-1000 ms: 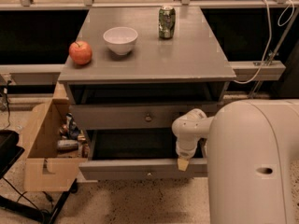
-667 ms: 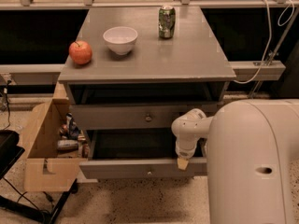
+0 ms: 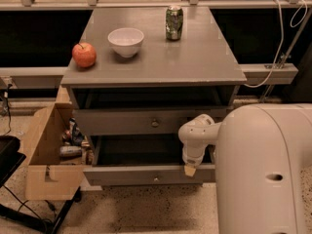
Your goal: Open middle drawer
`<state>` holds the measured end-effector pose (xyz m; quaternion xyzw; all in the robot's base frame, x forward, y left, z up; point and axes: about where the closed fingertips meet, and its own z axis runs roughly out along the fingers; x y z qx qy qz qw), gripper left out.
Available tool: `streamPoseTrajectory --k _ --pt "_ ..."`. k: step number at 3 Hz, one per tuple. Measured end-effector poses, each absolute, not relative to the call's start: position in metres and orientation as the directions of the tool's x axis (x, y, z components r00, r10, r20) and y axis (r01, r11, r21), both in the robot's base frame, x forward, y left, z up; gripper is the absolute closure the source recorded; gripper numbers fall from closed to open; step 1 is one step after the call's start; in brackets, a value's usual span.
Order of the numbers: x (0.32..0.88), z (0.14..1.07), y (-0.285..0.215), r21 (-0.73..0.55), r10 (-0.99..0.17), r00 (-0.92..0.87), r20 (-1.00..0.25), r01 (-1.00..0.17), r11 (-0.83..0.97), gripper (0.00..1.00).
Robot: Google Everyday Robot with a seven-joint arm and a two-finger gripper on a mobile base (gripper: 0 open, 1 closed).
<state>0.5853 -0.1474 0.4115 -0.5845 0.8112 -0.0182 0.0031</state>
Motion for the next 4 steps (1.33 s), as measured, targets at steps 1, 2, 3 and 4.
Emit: streamPoseTrajectory --k 1,2,3,4 --pt "0.584 0.410 -0.148 -0.030 -0.948 -0.316 0.018 -0.948 0.316 0.12" --pt "0.583 0.409 -0.148 -0.028 -0.948 -0.316 0.019 -0.948 0.316 0.00" --pt "0.577 0.404 -0.148 -0.015 -0.947 -0.321 0.011 -0.947 0.320 0.00" --pt "0.561 0.389 -0.149 0.023 -0.942 -0.334 -0.012 -0.942 0.334 0.00"
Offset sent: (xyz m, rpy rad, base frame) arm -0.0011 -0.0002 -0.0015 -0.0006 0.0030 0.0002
